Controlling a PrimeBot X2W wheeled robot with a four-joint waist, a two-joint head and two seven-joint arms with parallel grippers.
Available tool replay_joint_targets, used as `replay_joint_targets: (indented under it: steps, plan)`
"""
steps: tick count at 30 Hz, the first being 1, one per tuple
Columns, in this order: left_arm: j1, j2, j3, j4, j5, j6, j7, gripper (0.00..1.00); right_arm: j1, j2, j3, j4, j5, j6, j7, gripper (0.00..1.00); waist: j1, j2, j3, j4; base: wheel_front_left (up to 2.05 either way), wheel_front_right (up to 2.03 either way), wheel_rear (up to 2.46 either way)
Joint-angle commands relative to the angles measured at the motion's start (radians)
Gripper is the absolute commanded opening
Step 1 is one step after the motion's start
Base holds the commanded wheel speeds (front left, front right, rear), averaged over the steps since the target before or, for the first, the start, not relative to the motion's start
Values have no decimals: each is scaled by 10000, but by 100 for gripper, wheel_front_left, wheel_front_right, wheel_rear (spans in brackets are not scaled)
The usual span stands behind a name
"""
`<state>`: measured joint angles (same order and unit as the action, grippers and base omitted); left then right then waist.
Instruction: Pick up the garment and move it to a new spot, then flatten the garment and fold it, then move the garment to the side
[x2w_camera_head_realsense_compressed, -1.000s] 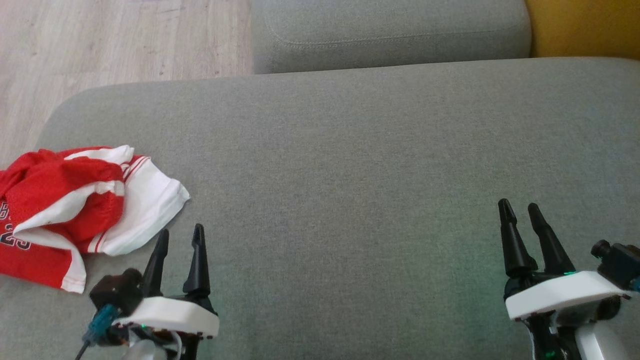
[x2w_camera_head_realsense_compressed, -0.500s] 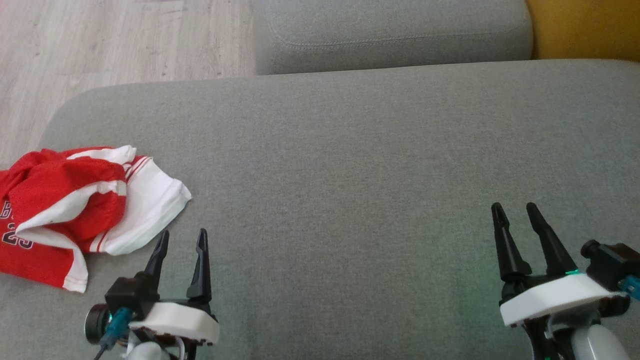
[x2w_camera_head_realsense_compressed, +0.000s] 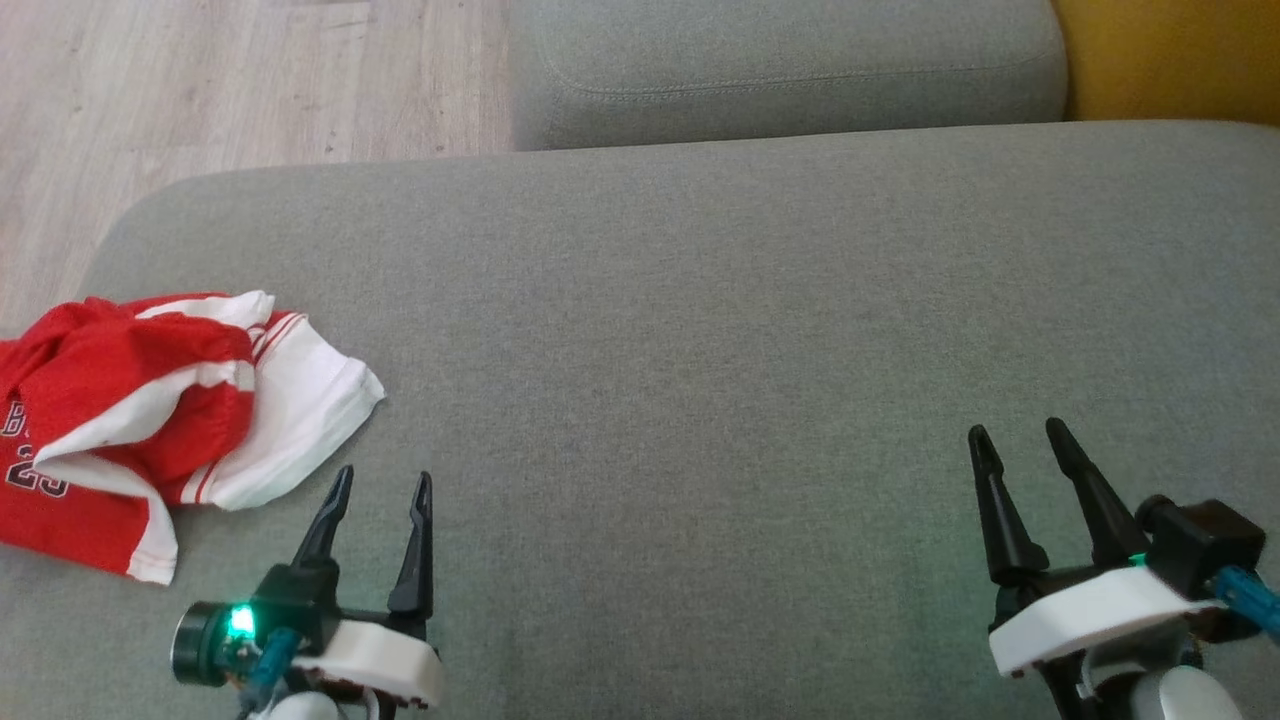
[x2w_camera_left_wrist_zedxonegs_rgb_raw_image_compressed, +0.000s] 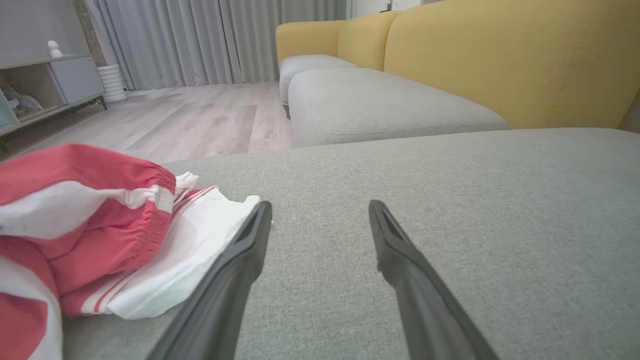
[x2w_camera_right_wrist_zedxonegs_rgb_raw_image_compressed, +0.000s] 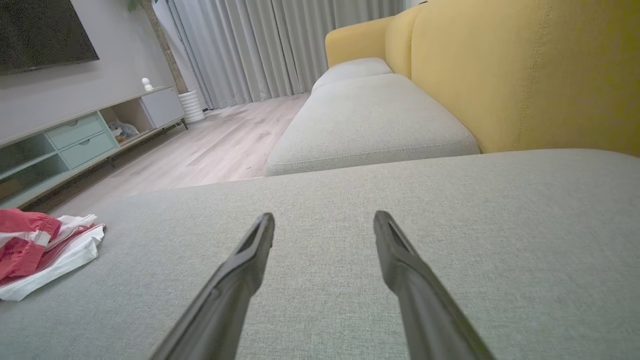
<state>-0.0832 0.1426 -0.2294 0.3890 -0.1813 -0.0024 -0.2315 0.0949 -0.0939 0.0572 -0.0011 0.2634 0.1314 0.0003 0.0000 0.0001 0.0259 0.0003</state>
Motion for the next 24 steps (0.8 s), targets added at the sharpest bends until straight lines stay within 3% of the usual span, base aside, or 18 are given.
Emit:
replay_joint_targets:
  steps: [1, 6, 24]
  plan:
    - [-581, 216, 197, -202, 309, 80, -162, 100, -231, -42, 204, -484, -316, -7, -42, 100, 0, -1, 0, -1, 0, 0, 0]
    - [-626, 256, 124, -106, 765, 177, -302, 100, -177, 14, 176, -634, -788, -7, -79, 100, 0, -1, 18, -2, 0, 0, 0]
    - [-601, 218, 309, 91, 234, 341, -286, 100, -150, 231, -40, -631, -615, -7, -61, 100, 0, -1, 42, 29, 0, 0, 0]
